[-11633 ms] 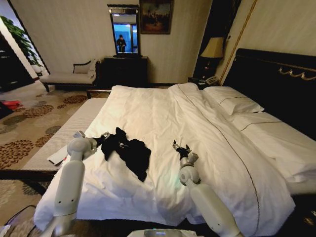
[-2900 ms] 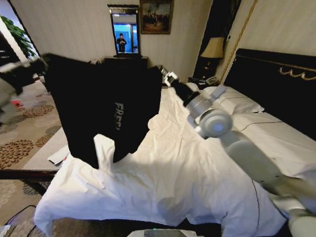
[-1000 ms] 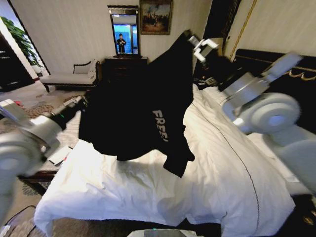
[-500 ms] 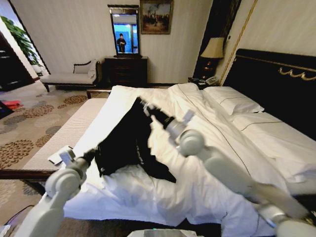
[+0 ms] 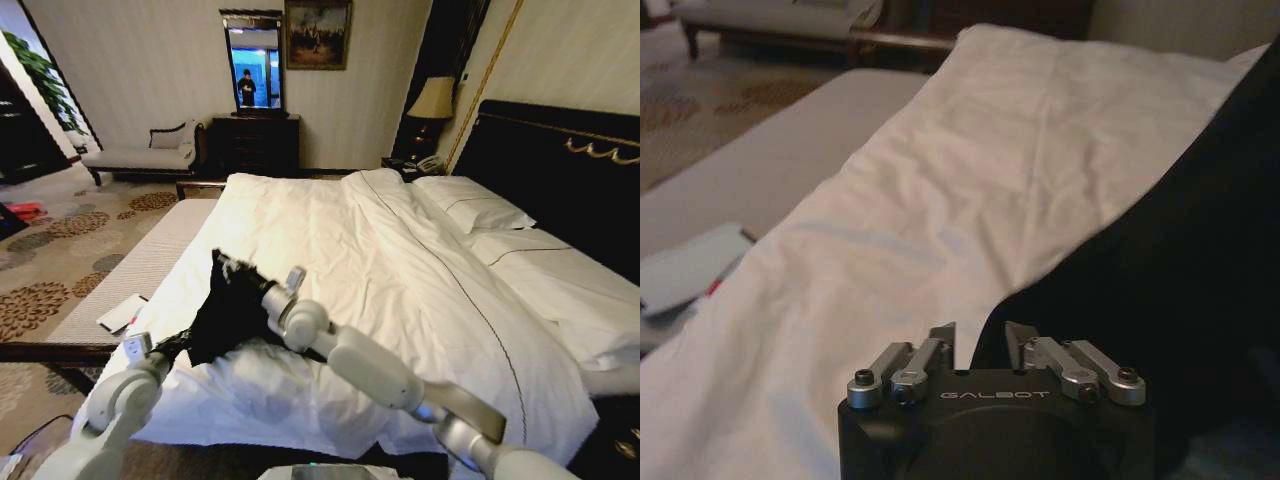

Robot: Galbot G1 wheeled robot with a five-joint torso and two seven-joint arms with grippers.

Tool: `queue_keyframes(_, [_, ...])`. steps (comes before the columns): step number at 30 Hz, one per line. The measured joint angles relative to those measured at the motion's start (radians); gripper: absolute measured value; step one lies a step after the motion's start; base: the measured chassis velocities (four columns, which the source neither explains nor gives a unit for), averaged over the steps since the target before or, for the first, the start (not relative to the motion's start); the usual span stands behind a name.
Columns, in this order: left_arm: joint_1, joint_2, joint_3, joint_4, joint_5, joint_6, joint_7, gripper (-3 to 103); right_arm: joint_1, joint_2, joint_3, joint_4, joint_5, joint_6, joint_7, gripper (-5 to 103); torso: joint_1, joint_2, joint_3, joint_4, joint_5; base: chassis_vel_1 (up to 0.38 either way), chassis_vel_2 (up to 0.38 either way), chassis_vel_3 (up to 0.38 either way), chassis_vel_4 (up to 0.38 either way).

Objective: Fold the clothes on the bed.

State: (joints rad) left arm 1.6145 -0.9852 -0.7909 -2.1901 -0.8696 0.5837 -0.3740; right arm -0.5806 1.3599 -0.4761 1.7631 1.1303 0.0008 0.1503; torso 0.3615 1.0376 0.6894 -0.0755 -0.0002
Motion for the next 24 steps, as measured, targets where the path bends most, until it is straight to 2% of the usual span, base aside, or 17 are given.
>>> queue_keyframes(1, [0.025, 0.01, -0.013, -0.021, 0.009, -0.01, 0.023, 33, -0.021, -0.002, 0.002, -0.001, -0.02, 0.0, 0.0, 0, 0.0, 0.0, 0.0, -0.0006, 0.0, 0.0, 0.0, 0.0, 0.0])
queue_keyframes(2, [0.061, 0.02, -0.032, -0.048, 0.018, -0.026, 0.05, 39, -0.038, -0.002, 0.005, -0.009, -0.039, 0.001, -0.001, 0, 0.0, 0.0, 0.0, -0.0011, 0.0, 0.0, 0.0, 0.0, 0.0])
queue_keyframes(4, [0.125, 0.027, -0.072, -0.1, 0.025, -0.058, 0.101, 49, -0.067, 0.005, 0.009, -0.037, -0.067, 0.003, -0.005, 0, 0.0, 0.0, 0.0, 0.0003, 0.0002, 0.0, 0.0, 0.0, 0.0])
queue_keyframes(5, [0.125, 0.027, -0.072, -0.1, 0.025, -0.058, 0.101, 49, -0.067, 0.005, 0.009, -0.037, -0.067, 0.003, -0.005, 0, 0.0, 0.0, 0.0, 0.0003, 0.0002, 0.0, 0.0, 0.0, 0.0])
queue_keyframes(6, [0.14, 0.026, -0.095, -0.124, 0.016, -0.074, 0.121, 55, -0.076, 0.011, 0.011, -0.051, -0.072, 0.003, -0.006, 0, 0.0, 0.0, 0.0, 0.0006, 0.0002, 0.0, 0.0, 0.0, 0.0])
queue_keyframes(8, [0.107, 0.022, -0.153, -0.168, -0.086, -0.095, 0.139, 66, -0.089, 0.028, 0.006, -0.087, -0.082, 0.006, -0.007, 0, 0.0, 0.0, 0.0, 0.0002, 0.0003, 0.0, 0.0, 0.0, 0.0])
queue_keyframes(9, [0.107, 0.022, -0.153, -0.168, -0.086, -0.095, 0.139, 66, -0.089, 0.028, 0.006, -0.087, -0.082, 0.006, -0.007, 0, 0.0, 0.0, 0.0, 0.0002, 0.0003, 0.0, 0.0, 0.0, 0.0])
queue_keyframes(10, [0.089, 0.022, -0.163, -0.177, -0.122, -0.095, 0.137, 66, -0.09, 0.032, 0.002, -0.094, -0.085, 0.008, -0.007, 0, 0.0, 0.0, 0.0, -0.0002, 0.0003, 0.0, 0.0, 0.0, 0.0])
queue_keyframes(13, [0.002, 0.039, -0.22, -0.215, -0.318, -0.081, 0.114, 82, -0.098, 0.048, -0.022, -0.123, -0.098, 0.014, -0.006, 0, 0.0, 0.0, 0.0, -0.0003, 0.0002, 0.0, 0.0, 0.0, 0.0])
queue_keyframes(14, [0.002, 0.039, -0.22, -0.215, -0.318, -0.081, 0.114, 82, -0.098, 0.048, -0.022, -0.123, -0.098, 0.014, -0.006, 0, 0.0, 0.0, 0.0, -0.0003, 0.0002, 0.0, 0.0, 0.0, 0.0])
queue_keyframes(16, [-0.053, 0.051, -0.252, -0.233, -0.444, -0.06, 0.068, 92, -0.116, 0.054, -0.048, -0.132, -0.106, 0.016, -0.002, 0, 0.0, 0.0, 0.0, -0.0002, 0.0002, 0.0, 0.0, 0.0, 0.0])
queue_keyframes(17, [-0.053, 0.051, -0.252, -0.233, -0.444, -0.06, 0.068, 92, -0.116, 0.054, -0.048, -0.132, -0.106, 0.016, -0.002, 0, 0.0, 0.0, 0.0, -0.0002, 0.0002, 0.0, 0.0, 0.0, 0.0])
queue_keyframes(19, [-0.085, 0.059, -0.272, -0.24, -0.506, -0.046, 0.04, 99, -0.142, 0.054, -0.082, -0.132, -0.122, 0.017, -0.002, 0, 0.0, 0.0, 0.0, -0.0002, 0.0003, 0.0, 0.0, 0.0, 0.0])
queue_keyframes(22, [-0.089, 0.059, -0.272, -0.239, -0.503, -0.031, 0.021, 100, -0.163, 0.056, -0.113, -0.134, -0.137, 0.017, -0.003, 0, 0.0, 0.0, 0.0, 0.0, 0.0002, 0.0, 0.0, 0.0, 0.0])
queue_keyframes(24, [-0.082, 0.051, -0.261, -0.231, -0.482, -0.001, -0.013, 100, -0.179, 0.066, -0.138, -0.145, -0.16, 0.017, -0.005, 0, 0.0, 0.0, 0.0, 0.0002, 0.0001, 0.0, 0.0, 0.0, 0.0])
